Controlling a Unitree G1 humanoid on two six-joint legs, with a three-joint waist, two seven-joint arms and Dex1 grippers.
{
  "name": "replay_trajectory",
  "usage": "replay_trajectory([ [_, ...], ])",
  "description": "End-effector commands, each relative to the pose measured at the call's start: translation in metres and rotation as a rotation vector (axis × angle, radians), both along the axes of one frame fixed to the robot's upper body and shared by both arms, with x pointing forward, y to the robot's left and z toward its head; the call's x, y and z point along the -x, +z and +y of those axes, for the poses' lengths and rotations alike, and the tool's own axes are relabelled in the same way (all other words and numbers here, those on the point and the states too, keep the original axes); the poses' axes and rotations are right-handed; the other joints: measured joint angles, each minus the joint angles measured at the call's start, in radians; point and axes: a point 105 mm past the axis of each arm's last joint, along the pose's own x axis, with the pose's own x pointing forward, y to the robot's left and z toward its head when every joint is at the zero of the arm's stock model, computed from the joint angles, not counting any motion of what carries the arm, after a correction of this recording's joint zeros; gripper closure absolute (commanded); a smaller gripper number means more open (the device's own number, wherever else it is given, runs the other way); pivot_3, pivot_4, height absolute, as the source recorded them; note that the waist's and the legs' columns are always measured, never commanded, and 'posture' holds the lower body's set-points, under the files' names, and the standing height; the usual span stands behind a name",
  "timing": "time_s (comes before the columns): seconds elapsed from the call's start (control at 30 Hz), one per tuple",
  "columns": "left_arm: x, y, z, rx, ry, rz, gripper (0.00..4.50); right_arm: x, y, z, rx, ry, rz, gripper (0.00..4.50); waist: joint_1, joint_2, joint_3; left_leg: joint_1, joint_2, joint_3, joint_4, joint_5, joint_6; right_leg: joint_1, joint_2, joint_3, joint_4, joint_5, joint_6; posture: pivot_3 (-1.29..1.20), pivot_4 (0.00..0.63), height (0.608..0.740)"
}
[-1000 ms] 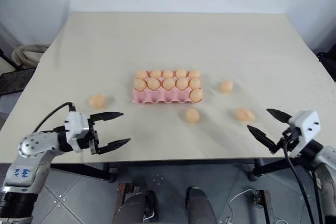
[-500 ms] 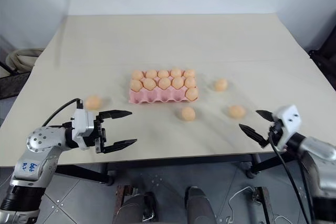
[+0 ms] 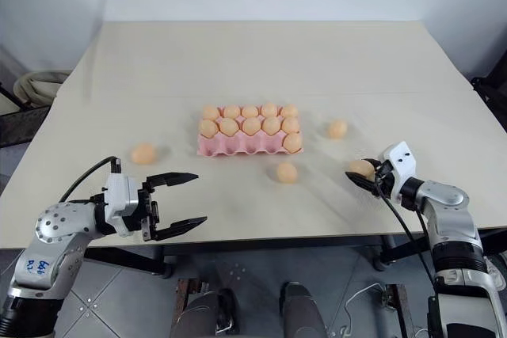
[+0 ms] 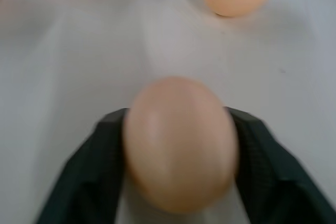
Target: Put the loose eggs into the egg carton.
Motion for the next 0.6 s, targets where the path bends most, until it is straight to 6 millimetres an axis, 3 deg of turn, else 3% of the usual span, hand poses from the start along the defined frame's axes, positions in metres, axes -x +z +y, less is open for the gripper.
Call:
replay_trajectory([
  [0.03, 0.001, 0.01, 0.004, 0.038, 0.039, -0.039, 0.0, -0.001, 0.019, 0.01, -0.008, 0.052, -0.075, 2.91, 0.0, 0.0, 0.0, 0.0, 0.0, 0.0, 0.0, 0.0, 0.0, 0.0, 0.0, 0.0, 0.0, 0.0, 0.0, 0.0, 0.15, 0.74],
  [0.13, -0.003, 0.01, 0.013, 0.072, 0.103, -0.03, 0.0, -0.003, 0.044, 0.037, -0.06, 0.13, -0.144, 2.91, -0.006, 0.001, 0.0, 0.0, 0.0, 0.0, 0.0, 0.0, 0.0, 0.0, 0.0, 0.0, 0.0, 0.0, 0.0, 0.0, 0.15, 0.74],
  [0.27, -0.006, 0.004, 0.024, 0.086, 0.177, -0.017, 0.0, -0.005, 0.075, 0.092, -0.129, 0.259, -0.186, 2.91, -0.016, 0.001, 0.0, 0.0, 0.002, 0.0, 0.0, 0.0, -0.001, -0.001, 0.001, 0.0, 0.003, 0.001, 0.002, 0.0, 0.15, 0.74],
  [0.43, -0.006, -0.001, 0.031, 0.083, 0.215, -0.011, 0.0, -0.018, 0.091, 0.158, -0.1, 0.322, -0.173, 2.91, -0.022, 0.001, 0.0, -0.002, 0.002, 0.0, -0.001, 0.001, -0.001, -0.005, 0.001, 0.001, 0.005, 0.0, 0.0, 0.0, 0.15, 0.74],
  [0.6, -0.006, -0.001, 0.029, 0.085, 0.22, -0.017, 0.0, -0.037, 0.092, 0.183, -0.08, 0.297, -0.174, 2.91, -0.013, 0.001, 0.0, -0.005, 0.001, 0.001, -0.004, 0.002, -0.003, -0.01, -0.001, -0.001, 0.006, 0.001, 0.002, 0.0, 0.15, 0.74],
])
